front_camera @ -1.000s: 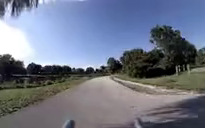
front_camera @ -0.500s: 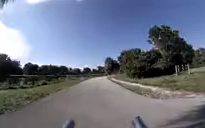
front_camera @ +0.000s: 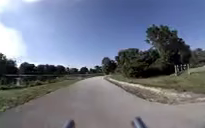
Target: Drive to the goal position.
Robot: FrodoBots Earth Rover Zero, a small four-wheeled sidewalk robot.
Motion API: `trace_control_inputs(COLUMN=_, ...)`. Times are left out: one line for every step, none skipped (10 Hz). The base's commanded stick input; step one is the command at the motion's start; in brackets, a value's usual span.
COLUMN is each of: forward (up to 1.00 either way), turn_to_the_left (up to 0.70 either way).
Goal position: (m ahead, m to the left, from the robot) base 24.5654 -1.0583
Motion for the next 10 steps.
trace_control_inputs(forward=0.85, turn_to_the_left=0.00)
trace_control_inputs(forward=0.85, turn_to_the_left=0.00)
trace_control_inputs(forward=0.85, turn_to_the_left=0.00)
trace_control_inputs(forward=0.85, turn_to_the_left=0.00)
trace_control_inputs(forward=0.85, turn_to_the_left=0.00)
trace_control_inputs(forward=0.85, turn_to_the_left=0.10)
trace_control_inputs(forward=0.85, turn_to_the_left=0.34)
trace_control_inputs(forward=0.85, turn_to_the_left=0.34)
trace_control_inputs(forward=0.85, turn_to_the_left=0.34)
trace_control_inputs(forward=0.85, turn_to_the_left=0.34)
